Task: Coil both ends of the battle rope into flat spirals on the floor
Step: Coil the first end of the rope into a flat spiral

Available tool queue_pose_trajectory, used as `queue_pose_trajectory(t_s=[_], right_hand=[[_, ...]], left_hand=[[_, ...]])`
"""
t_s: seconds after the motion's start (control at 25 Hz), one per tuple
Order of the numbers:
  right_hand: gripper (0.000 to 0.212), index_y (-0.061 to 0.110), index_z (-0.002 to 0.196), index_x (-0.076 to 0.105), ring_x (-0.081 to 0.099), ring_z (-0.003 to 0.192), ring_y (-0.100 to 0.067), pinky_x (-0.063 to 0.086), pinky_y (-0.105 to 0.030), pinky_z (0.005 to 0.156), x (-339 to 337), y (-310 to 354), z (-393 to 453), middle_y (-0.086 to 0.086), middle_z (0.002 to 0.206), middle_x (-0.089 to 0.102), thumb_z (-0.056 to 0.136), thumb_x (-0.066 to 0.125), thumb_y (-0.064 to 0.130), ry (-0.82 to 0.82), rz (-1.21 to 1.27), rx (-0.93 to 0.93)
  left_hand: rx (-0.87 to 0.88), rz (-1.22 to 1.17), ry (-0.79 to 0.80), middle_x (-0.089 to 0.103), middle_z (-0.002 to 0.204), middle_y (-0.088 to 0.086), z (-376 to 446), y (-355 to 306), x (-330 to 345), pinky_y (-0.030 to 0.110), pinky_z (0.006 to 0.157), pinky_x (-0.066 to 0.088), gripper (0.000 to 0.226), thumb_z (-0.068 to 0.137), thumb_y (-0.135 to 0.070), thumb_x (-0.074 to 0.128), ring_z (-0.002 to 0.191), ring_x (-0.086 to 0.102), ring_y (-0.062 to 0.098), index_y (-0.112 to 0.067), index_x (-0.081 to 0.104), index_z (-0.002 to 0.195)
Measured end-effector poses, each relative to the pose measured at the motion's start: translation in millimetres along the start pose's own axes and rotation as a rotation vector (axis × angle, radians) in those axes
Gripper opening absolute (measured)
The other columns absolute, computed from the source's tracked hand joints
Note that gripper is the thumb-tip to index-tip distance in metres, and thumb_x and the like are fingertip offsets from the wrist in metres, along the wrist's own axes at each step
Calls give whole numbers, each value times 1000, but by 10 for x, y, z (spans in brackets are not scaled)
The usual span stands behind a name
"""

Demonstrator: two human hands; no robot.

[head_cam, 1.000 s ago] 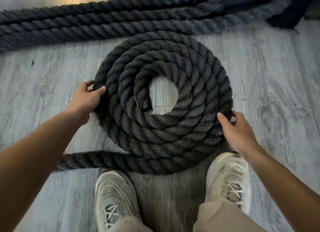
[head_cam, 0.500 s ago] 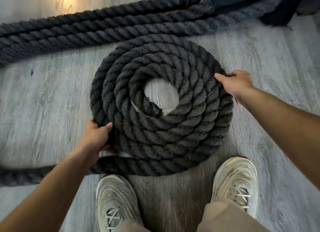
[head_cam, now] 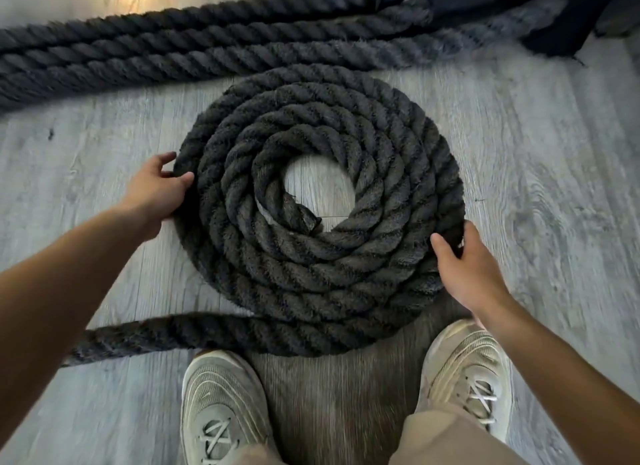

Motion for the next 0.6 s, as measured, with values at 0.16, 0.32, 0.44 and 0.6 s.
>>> queue_pose_trajectory(t_s=[0.16,0.32,0.44,0.6], right_hand=[[48,37,144,45,59,124,-29,47,-51,106,-113,129,298,2,137,61,99,57,47,67,9,-24],[50,34,138,57,65,112,-24,50,-39,101,-352,485,871,5,121,66,91,70,45,-37,4,-78],[56,25,124,68,67,108,-22,52,-36,98,-447,647,1138,1,116,72,81,74,60,-176,-9,-83],[55,25,133,57,60,116,-31,47,-38,96,-266,386,904,-8,128,65,91,58,61,-226,-32,-55]], left_hand=[[54,35,-46,63,132,10,-76,95,82,43,95,54,53,100,-17,58,112,64,25,-26,42,150],[-52,-112,-27,67,126,15,-641,367,172,47,82,59,61,101,-18,57,108,67,29,-38,31,152],[-201,-292,22,71,118,4,-1113,670,281,44,60,61,64,99,-19,63,97,72,26,-46,31,146],[-247,-275,8,69,117,4,-1074,735,239,39,63,59,83,89,-16,75,93,71,22,-42,26,151]])
Point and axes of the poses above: each hand's wrist, its own z-axis towards the middle knuckle, its own x-axis out of the palm, y = z × x, the point moved 1 cm from there along z, towards the middle knuckle
